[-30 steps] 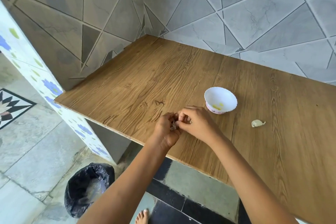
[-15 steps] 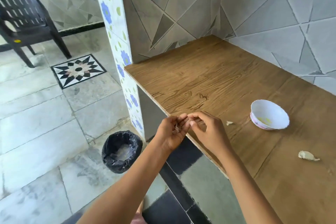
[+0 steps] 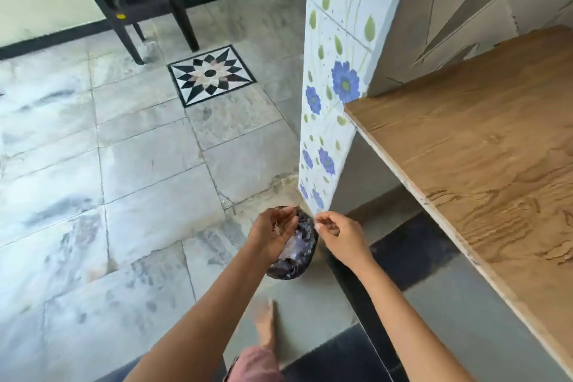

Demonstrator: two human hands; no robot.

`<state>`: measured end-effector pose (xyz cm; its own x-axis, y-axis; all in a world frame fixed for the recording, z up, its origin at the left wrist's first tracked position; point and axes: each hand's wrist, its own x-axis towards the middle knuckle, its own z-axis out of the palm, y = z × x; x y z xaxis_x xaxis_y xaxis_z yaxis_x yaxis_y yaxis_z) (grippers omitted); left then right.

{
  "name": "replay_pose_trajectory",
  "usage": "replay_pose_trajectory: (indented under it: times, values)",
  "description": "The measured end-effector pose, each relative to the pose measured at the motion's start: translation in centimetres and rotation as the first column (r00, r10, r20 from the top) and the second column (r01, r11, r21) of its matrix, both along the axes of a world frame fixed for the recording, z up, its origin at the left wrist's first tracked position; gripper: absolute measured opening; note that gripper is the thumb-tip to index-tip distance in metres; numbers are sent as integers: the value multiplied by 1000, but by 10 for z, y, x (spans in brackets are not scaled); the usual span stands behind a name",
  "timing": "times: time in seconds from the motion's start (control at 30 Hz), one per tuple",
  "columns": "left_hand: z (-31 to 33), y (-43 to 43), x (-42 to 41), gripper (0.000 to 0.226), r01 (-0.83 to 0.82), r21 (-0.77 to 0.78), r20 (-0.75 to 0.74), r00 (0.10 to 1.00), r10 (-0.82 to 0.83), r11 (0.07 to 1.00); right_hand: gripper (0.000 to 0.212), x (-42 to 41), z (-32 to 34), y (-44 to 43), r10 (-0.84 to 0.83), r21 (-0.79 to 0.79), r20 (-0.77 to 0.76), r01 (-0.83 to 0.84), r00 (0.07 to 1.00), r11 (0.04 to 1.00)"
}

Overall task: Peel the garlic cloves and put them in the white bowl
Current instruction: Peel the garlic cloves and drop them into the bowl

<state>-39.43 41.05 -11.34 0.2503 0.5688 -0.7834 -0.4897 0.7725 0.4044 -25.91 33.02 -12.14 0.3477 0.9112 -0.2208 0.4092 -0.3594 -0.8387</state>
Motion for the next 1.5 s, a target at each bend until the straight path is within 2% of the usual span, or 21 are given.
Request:
replay_pose_trajectory:
  times: [0.1,0.2,0.4,0.47,0.63,0.83,0.93,1.0,1.03,1.07,1.1,1.13,1.17,1.23,1.27,1.3,1.33,1.37,1.4,1.47,1.5]
  values:
    - [-62,50,-14,15,58,-48,-116,991,-63,997,14,-14,-60,48,-59,-107,-55,53,997,993]
    - [-144,89,-14,18,124,-130,-219,964,-151,984,15,-21,-138,87,-82,-236,-80,61,993,970]
    - [-344,139,3,27,139,-224,-368,904,-216,965,17,-21,-314,136,-129,-394,-53,98,990,914]
    - [-408,147,12,28,106,-224,-374,909,-186,969,17,-20,-367,144,-145,-417,-51,111,988,902]
    - [-515,154,18,47,245,-255,-261,914,-311,935,18,-21,-462,156,-154,-433,-65,111,986,894]
    - [-547,154,14,48,156,-348,-143,966,-217,924,32,-47,-511,163,-235,-354,-204,153,950,923]
    - [-536,158,22,47,220,-380,-75,961,-267,899,52,-70,-517,165,-118,-345,-422,-39,899,938]
    - [-531,163,23,43,252,-349,-119,944,-309,903,57,-71,-530,160,56,-469,-343,-222,938,855]
    - [-532,163,21,45,255,-319,-133,941,-310,913,54,-66,-539,158,132,-569,-236,-246,963,785]
    - [-529,162,18,47,238,-307,-145,945,-292,922,53,-61,-542,157,154,-631,-114,-192,981,752]
    - [-533,160,14,47,219,-320,-165,945,-282,922,53,-59,-544,156,96,-636,-32,-95,995,766]
    - [-534,158,9,46,202,-342,-186,943,-277,918,54,-59,-540,159,-26,-570,-26,6,999,821]
    - [-537,156,7,44,193,-370,-184,944,-275,909,54,-63,-537,164,-123,-478,-93,64,988,876]
    - [-529,154,10,44,238,-371,-126,945,-303,898,54,-74,-534,168,-76,-383,-318,-55,945,922]
    - [-523,155,14,45,259,-354,-130,938,-322,898,53,-79,-538,163,-25,-415,-377,-145,926,898]
    - [-523,156,17,46,260,-328,-153,934,-323,908,51,-77,-545,159,18,-496,-385,-223,923,839]
    - [-520,157,17,46,263,-282,-166,934,-317,923,49,-72,-548,159,10,-594,-347,-228,938,772]
    - [-522,156,16,45,263,-237,-170,937,-306,935,47,-66,-552,159,-64,-667,-267,-136,962,733]
    - [-521,156,14,43,265,-236,-180,934,-310,935,45,-62,-549,160,-172,-656,-214,-10,962,755]
    - [-523,152,12,39,279,-304,-226,908,-354,911,48,-67,-530,172,-324,-475,-281,163,903,865]
    - [-521,150,14,41,298,-309,-232,897,-375,903,52,-73,-525,180,-300,-420,-352,137,887,897]
